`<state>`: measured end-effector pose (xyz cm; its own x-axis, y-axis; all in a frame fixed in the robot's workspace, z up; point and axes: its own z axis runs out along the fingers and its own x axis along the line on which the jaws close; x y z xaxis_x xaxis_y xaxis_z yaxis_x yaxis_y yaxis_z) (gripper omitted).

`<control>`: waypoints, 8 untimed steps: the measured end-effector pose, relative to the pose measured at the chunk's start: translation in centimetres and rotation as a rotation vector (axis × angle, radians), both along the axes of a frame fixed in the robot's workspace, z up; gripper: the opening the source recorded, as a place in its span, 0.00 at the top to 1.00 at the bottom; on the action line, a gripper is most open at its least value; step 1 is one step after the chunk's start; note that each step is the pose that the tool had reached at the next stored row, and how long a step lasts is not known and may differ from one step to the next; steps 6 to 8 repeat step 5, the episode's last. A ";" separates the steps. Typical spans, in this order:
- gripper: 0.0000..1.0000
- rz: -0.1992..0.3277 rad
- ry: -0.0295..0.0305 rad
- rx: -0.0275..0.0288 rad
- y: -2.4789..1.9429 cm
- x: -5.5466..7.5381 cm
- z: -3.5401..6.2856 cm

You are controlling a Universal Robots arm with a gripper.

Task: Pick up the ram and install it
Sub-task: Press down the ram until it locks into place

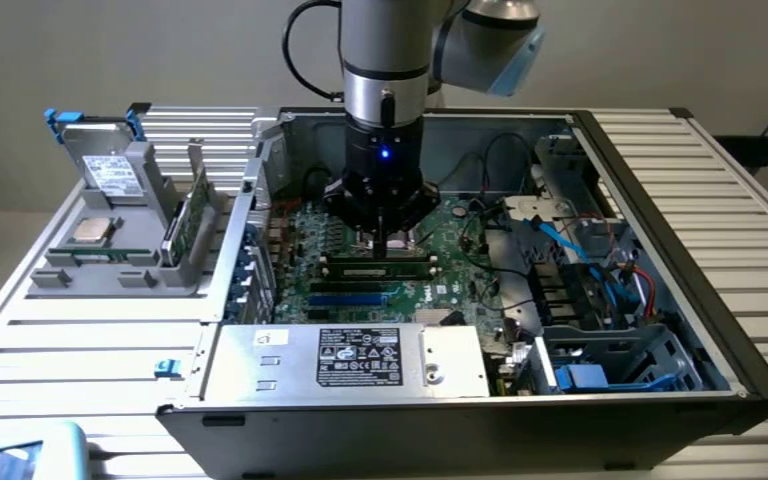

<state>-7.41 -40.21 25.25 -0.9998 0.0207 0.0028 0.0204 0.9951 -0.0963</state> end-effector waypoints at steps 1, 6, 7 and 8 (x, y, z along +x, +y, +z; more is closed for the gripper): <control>0.89 0.000 0.0000 0.0000 0.00 0.0 0.00; 0.89 0.000 -0.0001 0.0000 0.00 0.0 0.00; 0.89 0.000 -0.0001 0.0000 0.00 0.0 0.00; 0.89 0.000 -0.0001 0.0000 0.00 0.0 0.00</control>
